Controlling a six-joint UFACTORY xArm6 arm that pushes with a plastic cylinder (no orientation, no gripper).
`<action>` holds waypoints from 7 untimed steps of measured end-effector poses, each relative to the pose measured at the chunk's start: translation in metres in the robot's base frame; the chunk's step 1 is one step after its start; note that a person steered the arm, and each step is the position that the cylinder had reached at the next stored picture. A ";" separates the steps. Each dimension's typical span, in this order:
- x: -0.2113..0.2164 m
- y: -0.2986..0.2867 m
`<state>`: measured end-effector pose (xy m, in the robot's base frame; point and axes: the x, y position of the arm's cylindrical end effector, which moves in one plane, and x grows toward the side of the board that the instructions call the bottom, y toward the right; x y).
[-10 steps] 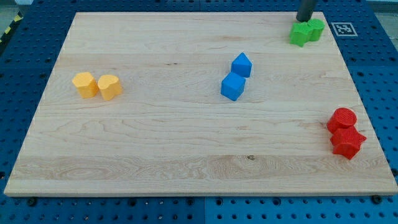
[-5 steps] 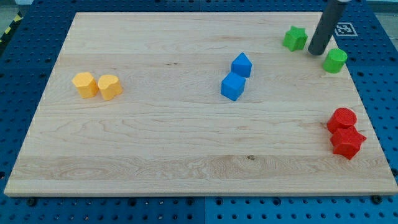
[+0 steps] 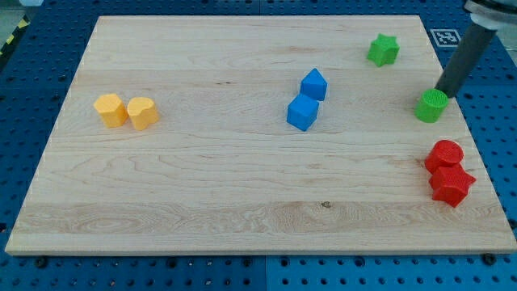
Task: Slide the green circle into the top side of the red circle
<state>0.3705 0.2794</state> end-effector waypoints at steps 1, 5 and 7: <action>-0.003 -0.023; 0.035 -0.029; 0.050 -0.029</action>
<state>0.4206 0.2502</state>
